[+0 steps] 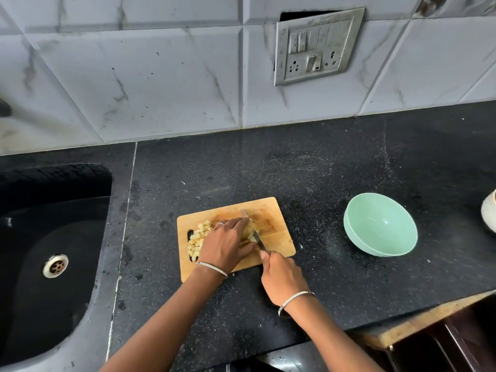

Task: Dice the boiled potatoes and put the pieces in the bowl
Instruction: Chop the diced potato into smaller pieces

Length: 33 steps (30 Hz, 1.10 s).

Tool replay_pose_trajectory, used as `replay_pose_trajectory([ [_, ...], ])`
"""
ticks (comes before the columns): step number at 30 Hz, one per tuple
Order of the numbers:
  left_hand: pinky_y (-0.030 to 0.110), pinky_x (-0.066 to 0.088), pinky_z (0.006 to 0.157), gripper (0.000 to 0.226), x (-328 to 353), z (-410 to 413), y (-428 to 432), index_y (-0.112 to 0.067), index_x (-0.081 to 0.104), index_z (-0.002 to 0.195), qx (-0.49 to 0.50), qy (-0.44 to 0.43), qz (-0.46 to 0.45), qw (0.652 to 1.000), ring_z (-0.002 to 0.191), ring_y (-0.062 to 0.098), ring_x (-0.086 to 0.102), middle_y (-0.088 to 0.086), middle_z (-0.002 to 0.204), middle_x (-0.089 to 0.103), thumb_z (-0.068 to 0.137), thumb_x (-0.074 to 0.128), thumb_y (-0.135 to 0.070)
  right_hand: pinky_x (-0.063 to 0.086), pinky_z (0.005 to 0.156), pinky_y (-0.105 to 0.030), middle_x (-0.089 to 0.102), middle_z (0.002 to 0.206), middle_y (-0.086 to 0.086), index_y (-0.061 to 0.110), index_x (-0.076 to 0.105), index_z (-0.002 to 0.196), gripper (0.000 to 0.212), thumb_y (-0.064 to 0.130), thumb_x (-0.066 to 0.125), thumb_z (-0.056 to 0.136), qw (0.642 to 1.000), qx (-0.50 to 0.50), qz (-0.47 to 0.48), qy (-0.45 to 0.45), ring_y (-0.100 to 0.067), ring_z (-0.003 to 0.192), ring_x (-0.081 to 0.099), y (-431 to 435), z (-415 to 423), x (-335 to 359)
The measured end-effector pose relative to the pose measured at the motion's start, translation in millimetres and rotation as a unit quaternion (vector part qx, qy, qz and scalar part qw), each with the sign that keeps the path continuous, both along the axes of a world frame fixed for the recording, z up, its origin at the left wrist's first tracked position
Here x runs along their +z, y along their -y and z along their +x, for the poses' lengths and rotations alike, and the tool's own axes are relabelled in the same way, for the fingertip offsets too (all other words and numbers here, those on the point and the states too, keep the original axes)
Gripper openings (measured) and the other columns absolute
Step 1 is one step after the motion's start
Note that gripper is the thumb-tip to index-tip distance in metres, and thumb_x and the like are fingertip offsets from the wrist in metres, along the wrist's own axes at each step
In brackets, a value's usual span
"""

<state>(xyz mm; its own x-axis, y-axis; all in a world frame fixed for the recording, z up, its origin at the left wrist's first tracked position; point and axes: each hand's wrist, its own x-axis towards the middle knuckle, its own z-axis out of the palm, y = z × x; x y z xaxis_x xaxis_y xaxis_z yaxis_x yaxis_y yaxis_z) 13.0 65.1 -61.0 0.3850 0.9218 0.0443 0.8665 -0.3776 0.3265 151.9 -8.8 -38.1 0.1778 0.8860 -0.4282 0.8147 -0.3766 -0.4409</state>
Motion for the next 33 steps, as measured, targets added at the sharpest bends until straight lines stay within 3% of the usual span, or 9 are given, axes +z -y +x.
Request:
replay_pose_trajectory([
  [9, 0.037, 0.054, 0.074, 0.051, -6, -2, -1, -0.017, 0.055, 0.13, -0.011, -0.014, 0.065, 0.998, 0.1, 0.03, 0.064, 0.004, 0.125, 0.063, 0.085, 0.063, -0.041, 0.045, 0.084, -0.044, 0.061, 0.114, -0.016, 0.012, 0.057, 0.108, 0.05, 0.048, 0.022, 0.104, 1.0, 0.01, -0.008, -0.004, -0.041, 0.107, 0.057, -5, 4, -2],
  [13, 0.036, 0.052, 0.084, 0.049, -13, -7, -2, -0.019, 0.055, 0.127, -0.03, 0.015, 0.105, 0.994, 0.109, 0.025, 0.059, 0.002, 0.125, 0.062, 0.083, 0.067, -0.038, 0.043, 0.081, -0.041, 0.062, 0.113, -0.016, 0.012, 0.058, 0.107, 0.051, 0.048, 0.022, 0.104, 1.0, 0.012, -0.001, -0.014, -0.041, 0.106, 0.058, -6, 4, -6],
  [15, 0.039, 0.05, 0.091, 0.037, -14, -8, -2, -0.022, 0.058, 0.119, -0.062, 0.018, 0.14, 0.988, 0.114, 0.024, 0.054, 0.001, 0.126, 0.058, 0.085, 0.067, -0.034, 0.043, 0.081, -0.042, 0.063, 0.111, -0.016, 0.012, 0.058, 0.106, 0.052, 0.049, 0.022, 0.103, 1.0, 0.012, 0.001, -0.021, -0.041, 0.104, 0.058, -7, 4, -10],
  [19, 0.042, 0.047, 0.085, 0.013, -15, -8, -4, -0.028, 0.069, 0.094, -0.086, -0.007, 0.19, 0.978, 0.116, 0.023, 0.049, -0.001, 0.124, 0.056, 0.084, 0.069, -0.036, 0.044, 0.08, -0.041, 0.064, 0.106, -0.016, 0.013, 0.06, 0.104, 0.054, 0.051, 0.023, 0.103, 0.999, 0.011, -0.002, -0.035, -0.041, 0.1, 0.059, -10, 7, -17],
  [23, 0.04, 0.044, 0.084, 0.01, -18, -9, -7, -0.027, 0.073, 0.084, -0.106, -0.026, 0.233, 0.966, 0.118, 0.023, 0.048, 0.0, 0.126, 0.056, 0.087, 0.066, -0.034, 0.042, 0.079, -0.04, 0.065, 0.101, -0.014, 0.011, 0.061, 0.101, 0.054, 0.05, 0.023, 0.103, 0.999, 0.017, 0.002, -0.048, -0.038, 0.098, 0.06, -11, 11, -19],
  [27, 0.039, 0.041, 0.085, 0.015, -23, -8, -8, -0.019, 0.072, 0.084, -0.152, -0.047, 0.292, 0.943, 0.12, 0.024, 0.048, 0.003, 0.13, 0.056, 0.091, 0.06, -0.026, 0.044, 0.082, -0.039, 0.068, 0.097, -0.009, 0.013, 0.063, 0.097, 0.055, 0.05, 0.023, 0.103, 0.998, 0.018, -0.003, -0.064, -0.033, 0.095, 0.061, -12, 12, -19],
  [33, 0.038, 0.04, 0.088, 0.02, -29, -7, -6, -0.012, 0.067, 0.109, -0.179, -0.084, 0.307, 0.931, 0.125, 0.022, 0.049, 0.004, 0.14, 0.052, 0.094, 0.057, -0.022, 0.046, 0.081, -0.037, 0.068, 0.096, -0.01, 0.013, 0.064, 0.095, 0.055, 0.051, 0.026, 0.103, 0.997, 0.006, -0.005, -0.077, -0.033, 0.091, 0.062, -13, 15, -15],
])
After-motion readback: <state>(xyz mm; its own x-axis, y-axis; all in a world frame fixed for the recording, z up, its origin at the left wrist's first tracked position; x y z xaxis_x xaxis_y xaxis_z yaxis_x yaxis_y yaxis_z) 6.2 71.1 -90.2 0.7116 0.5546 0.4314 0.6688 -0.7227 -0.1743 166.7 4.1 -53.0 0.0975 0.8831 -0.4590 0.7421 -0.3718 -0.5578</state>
